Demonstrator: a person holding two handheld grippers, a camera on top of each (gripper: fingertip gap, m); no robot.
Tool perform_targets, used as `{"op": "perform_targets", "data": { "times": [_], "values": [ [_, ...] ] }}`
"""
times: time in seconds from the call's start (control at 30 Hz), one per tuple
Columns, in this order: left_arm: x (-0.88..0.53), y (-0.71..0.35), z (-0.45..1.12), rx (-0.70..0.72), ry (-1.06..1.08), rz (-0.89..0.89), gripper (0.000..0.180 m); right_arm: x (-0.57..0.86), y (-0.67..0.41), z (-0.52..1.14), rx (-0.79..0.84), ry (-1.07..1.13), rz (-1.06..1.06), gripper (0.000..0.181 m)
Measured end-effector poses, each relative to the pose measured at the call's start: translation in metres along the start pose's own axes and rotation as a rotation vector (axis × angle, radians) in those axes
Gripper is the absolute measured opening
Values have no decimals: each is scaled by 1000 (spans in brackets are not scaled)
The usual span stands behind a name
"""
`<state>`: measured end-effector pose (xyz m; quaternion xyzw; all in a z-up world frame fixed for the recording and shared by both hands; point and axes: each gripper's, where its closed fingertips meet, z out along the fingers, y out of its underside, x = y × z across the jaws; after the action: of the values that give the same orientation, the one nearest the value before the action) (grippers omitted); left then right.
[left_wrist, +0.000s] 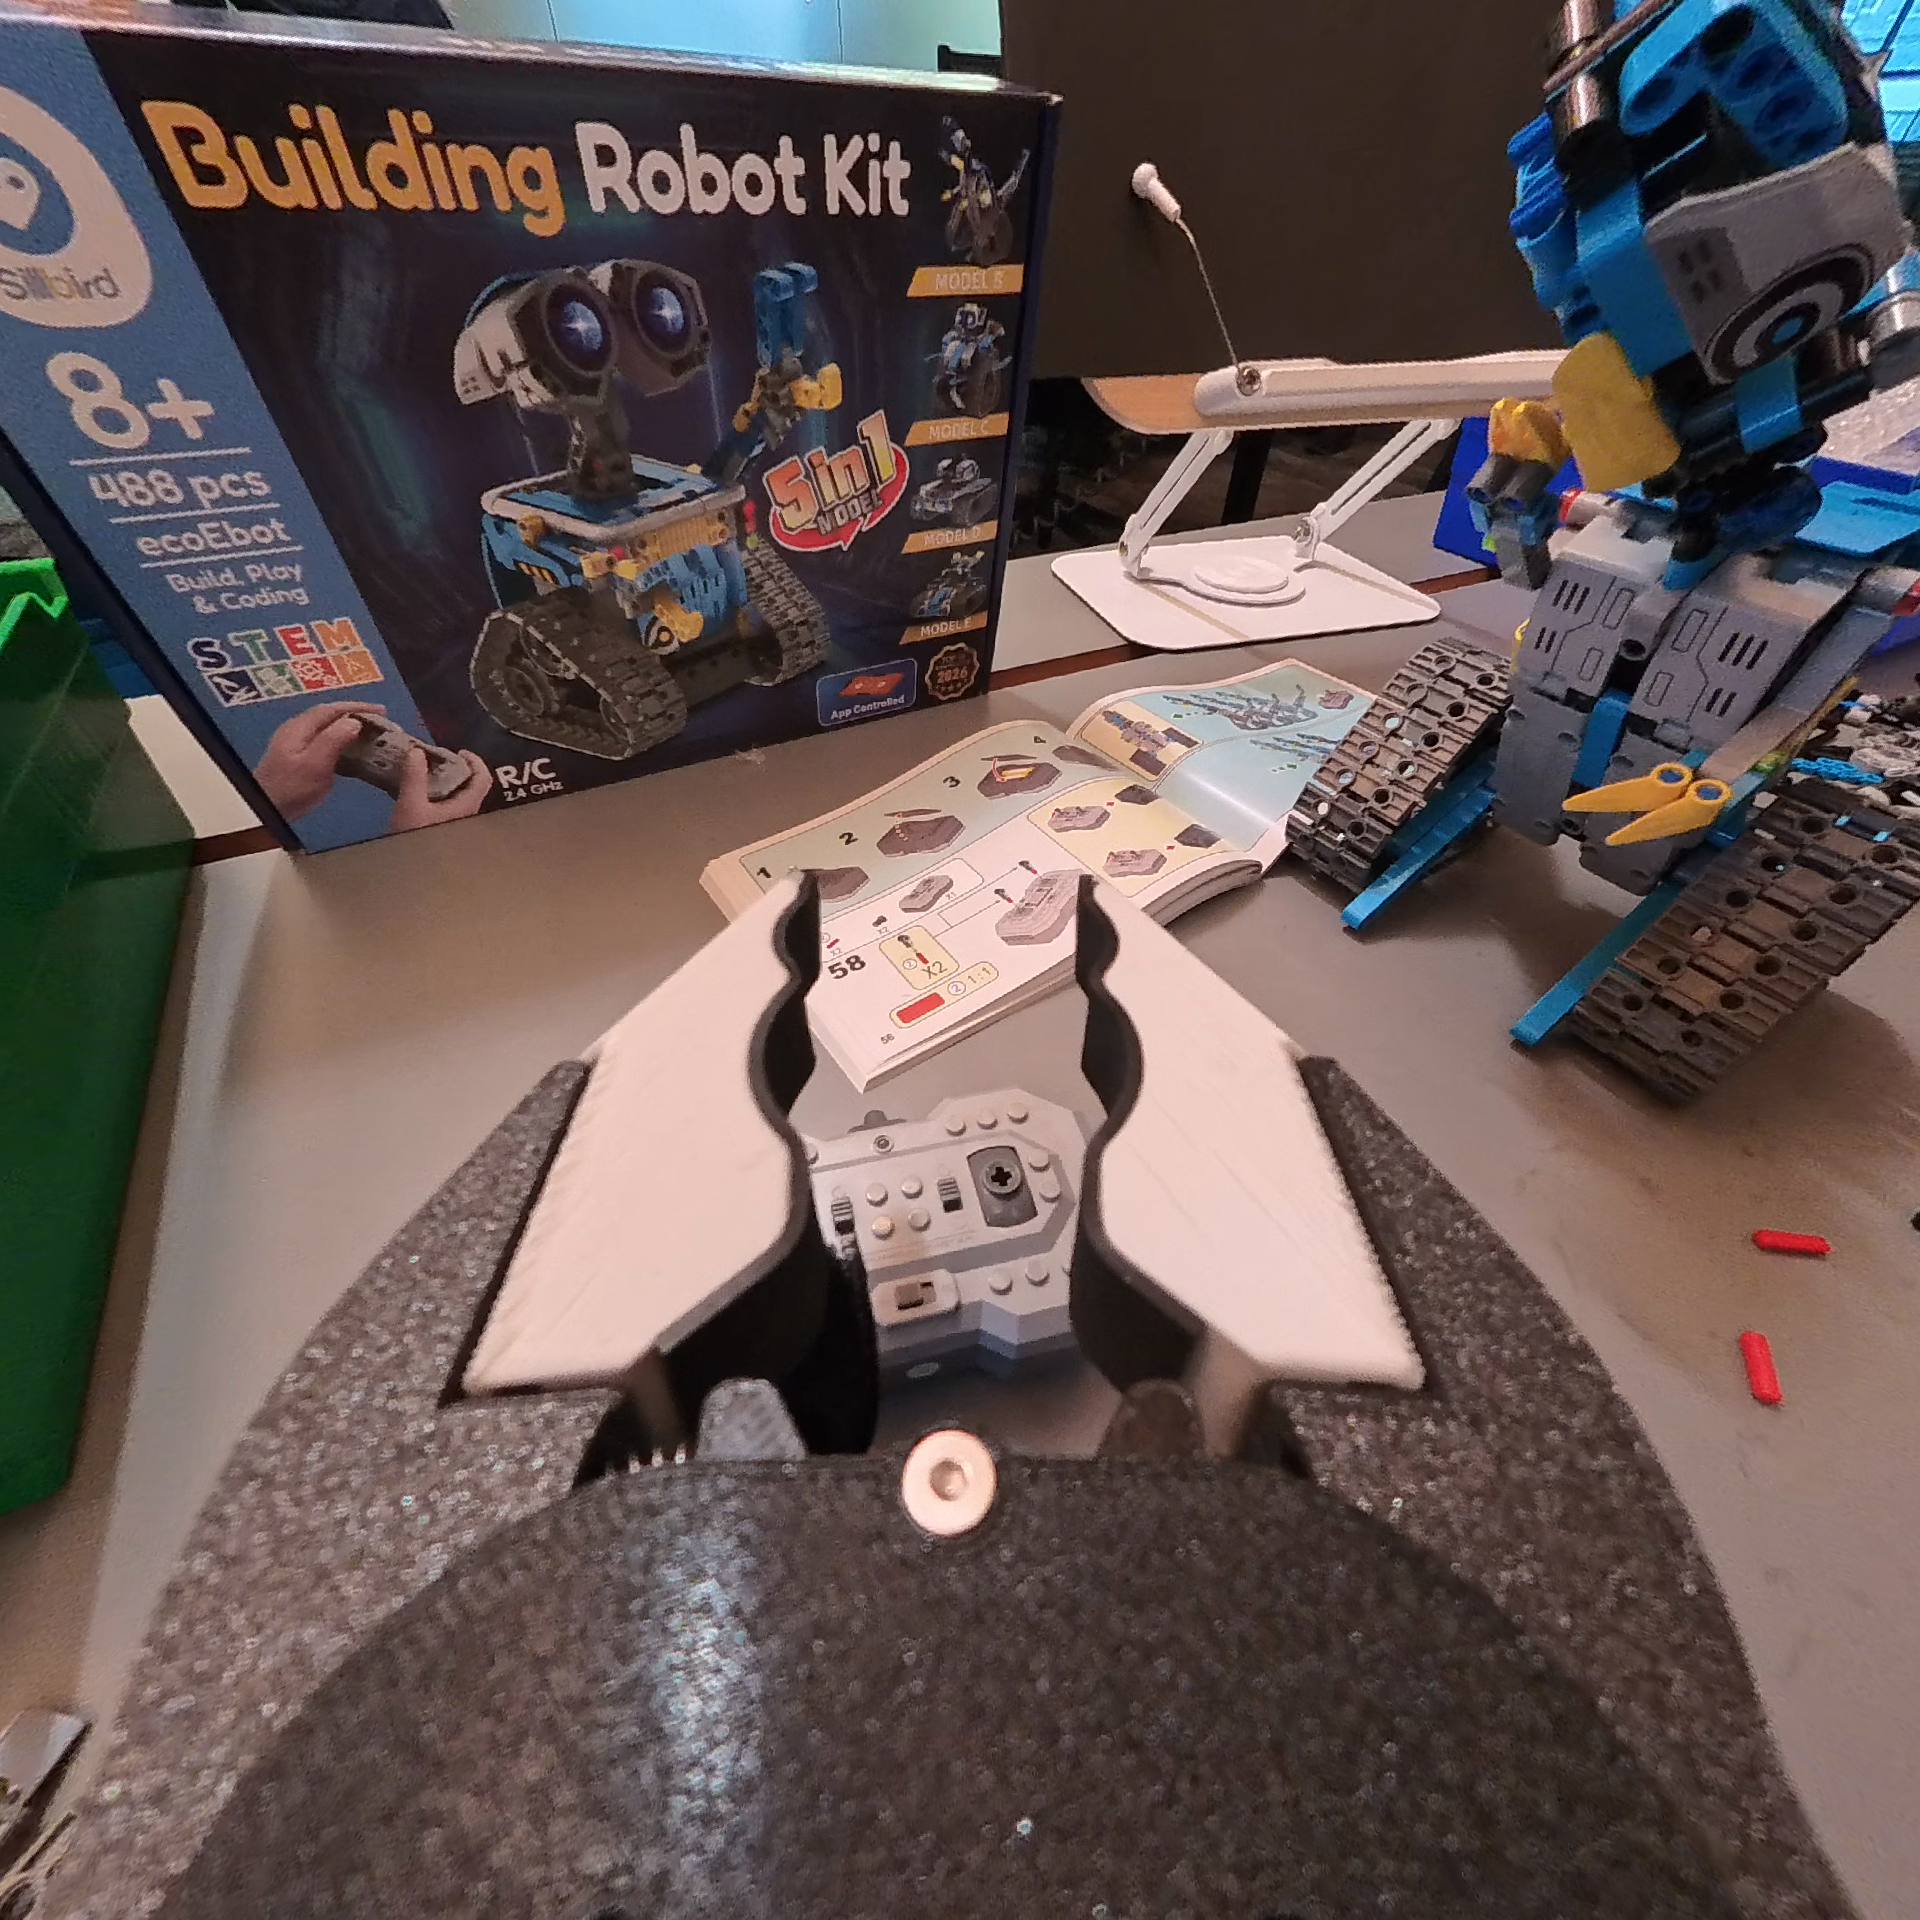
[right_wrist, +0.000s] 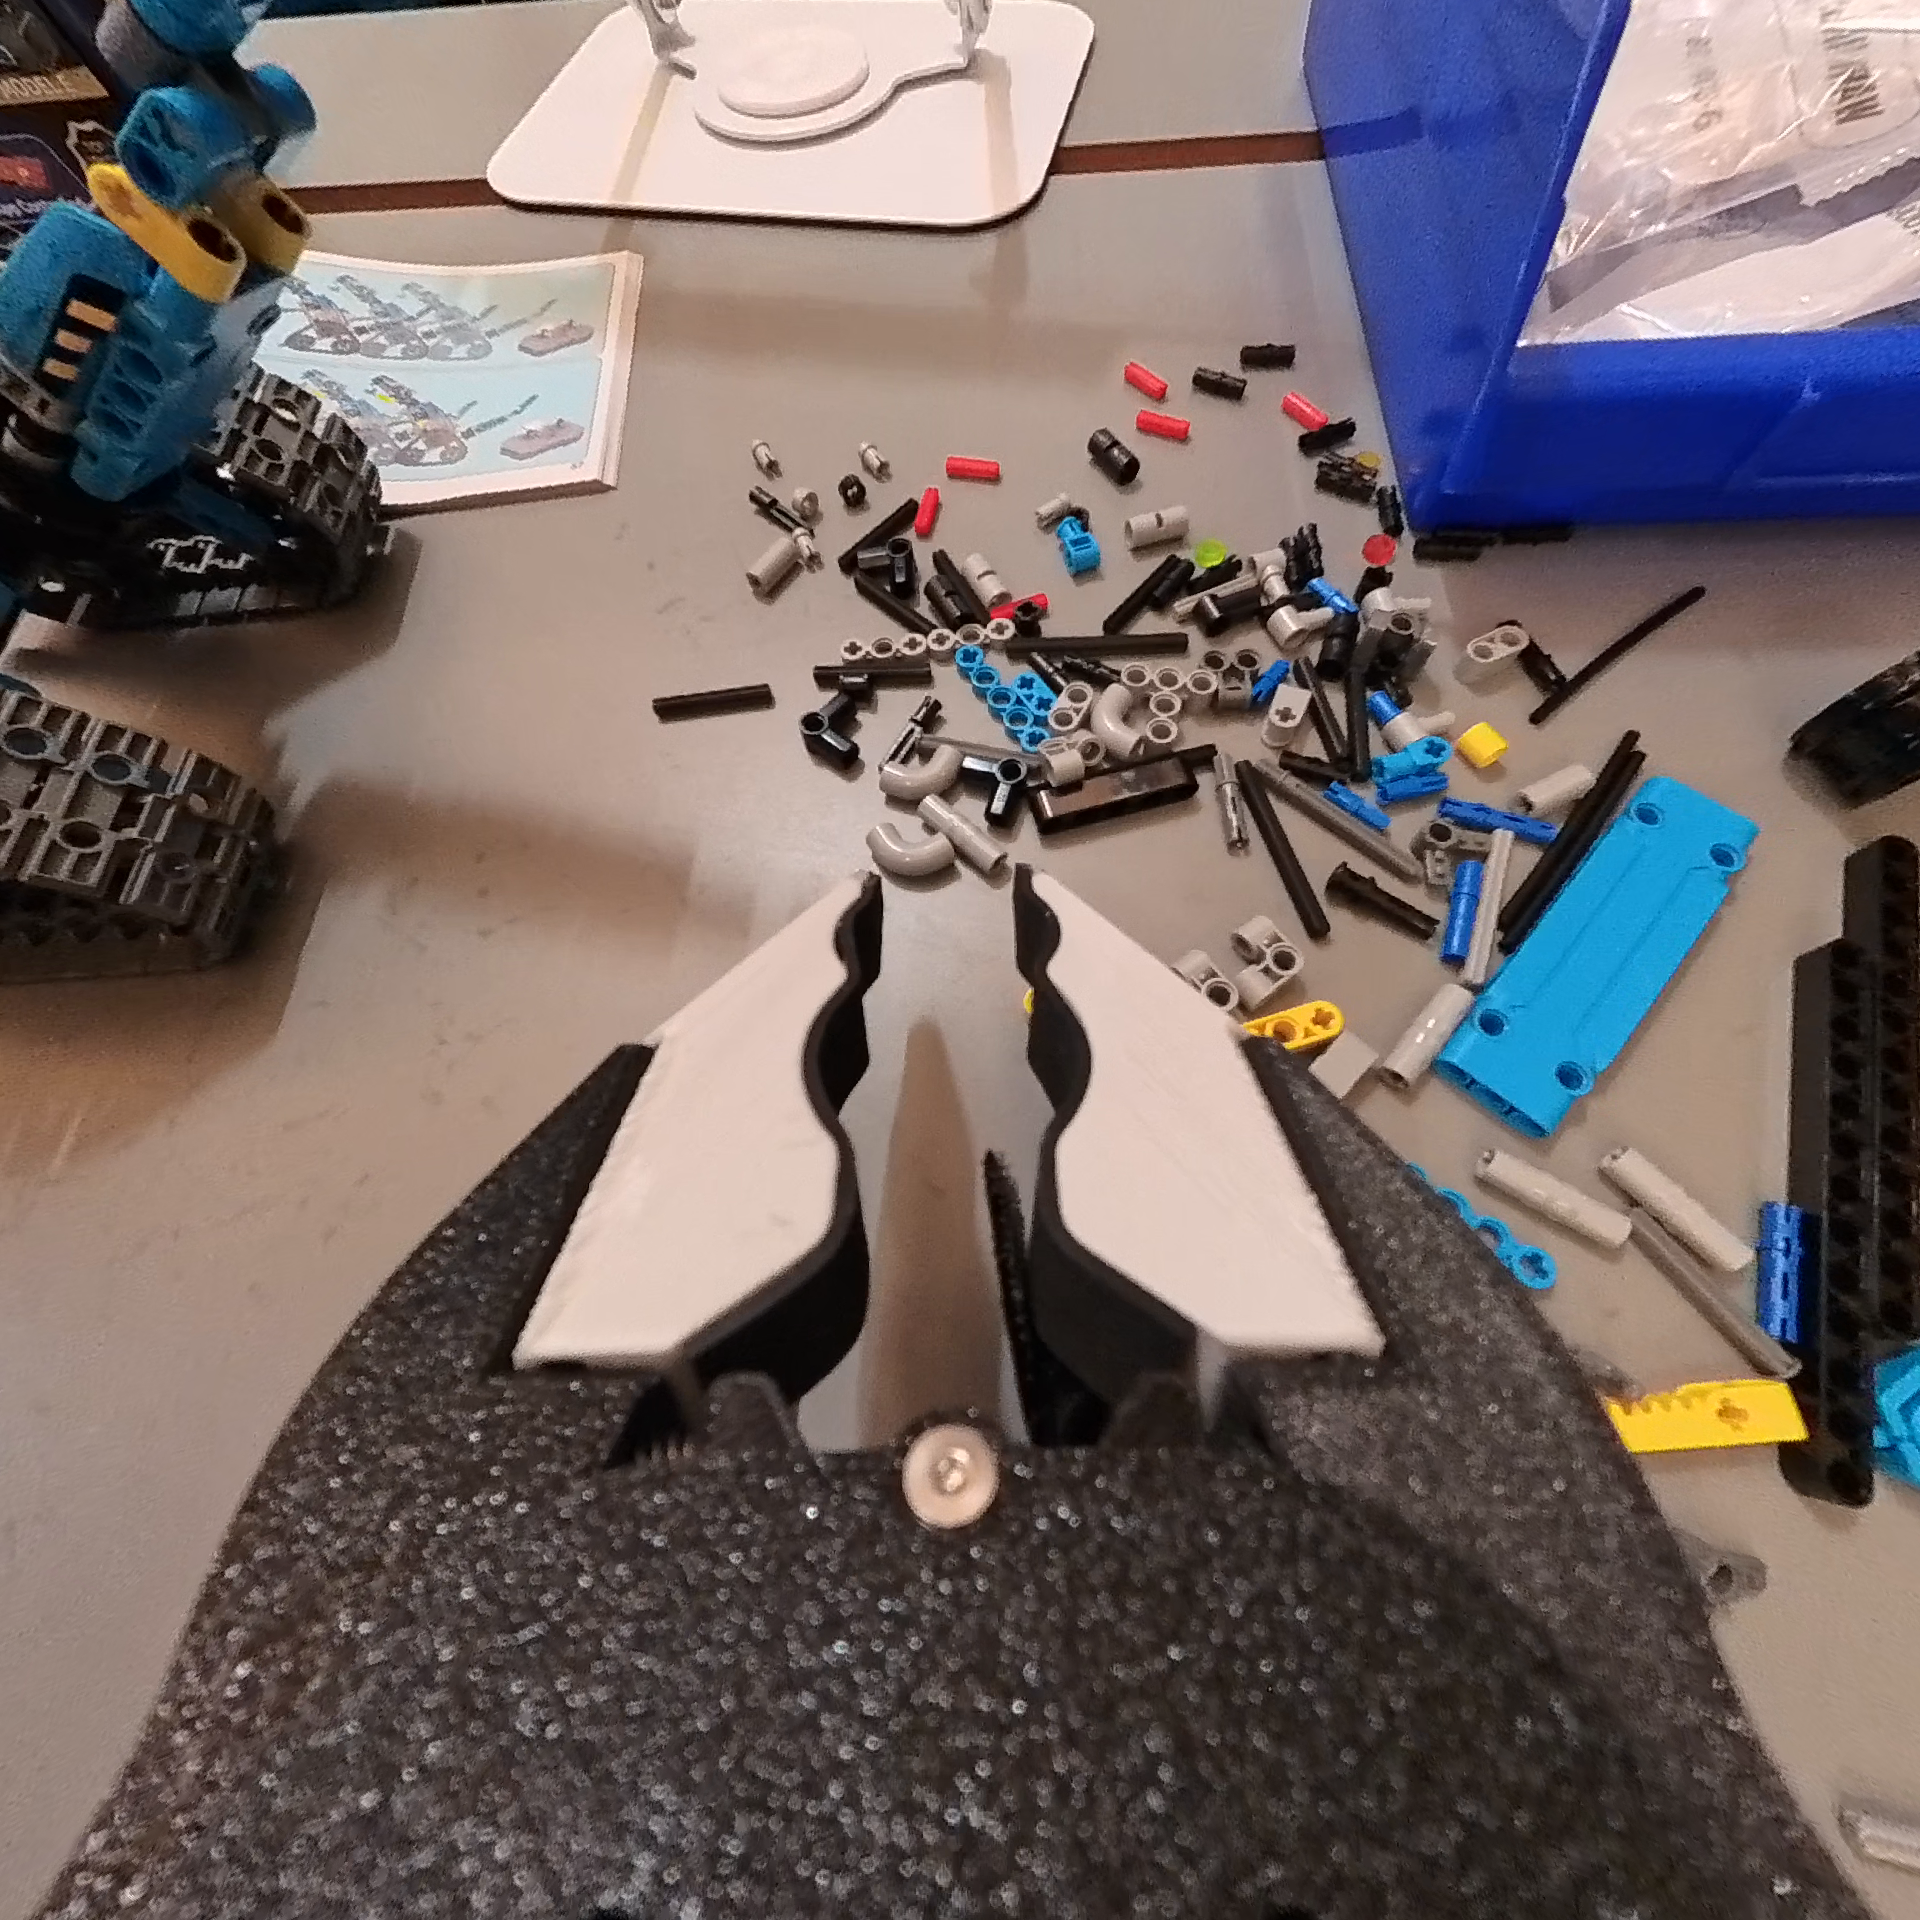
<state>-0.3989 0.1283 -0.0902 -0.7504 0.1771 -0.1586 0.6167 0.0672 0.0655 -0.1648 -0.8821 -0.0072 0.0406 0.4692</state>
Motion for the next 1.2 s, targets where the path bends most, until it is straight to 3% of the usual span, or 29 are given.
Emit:
{"op": "perform_targets", "data": {
  "times": [1.2],
  "values": [
    [3,5,4,-16,11,2,47,-2,6,4,-34,-16,9,24]
  ]
}}
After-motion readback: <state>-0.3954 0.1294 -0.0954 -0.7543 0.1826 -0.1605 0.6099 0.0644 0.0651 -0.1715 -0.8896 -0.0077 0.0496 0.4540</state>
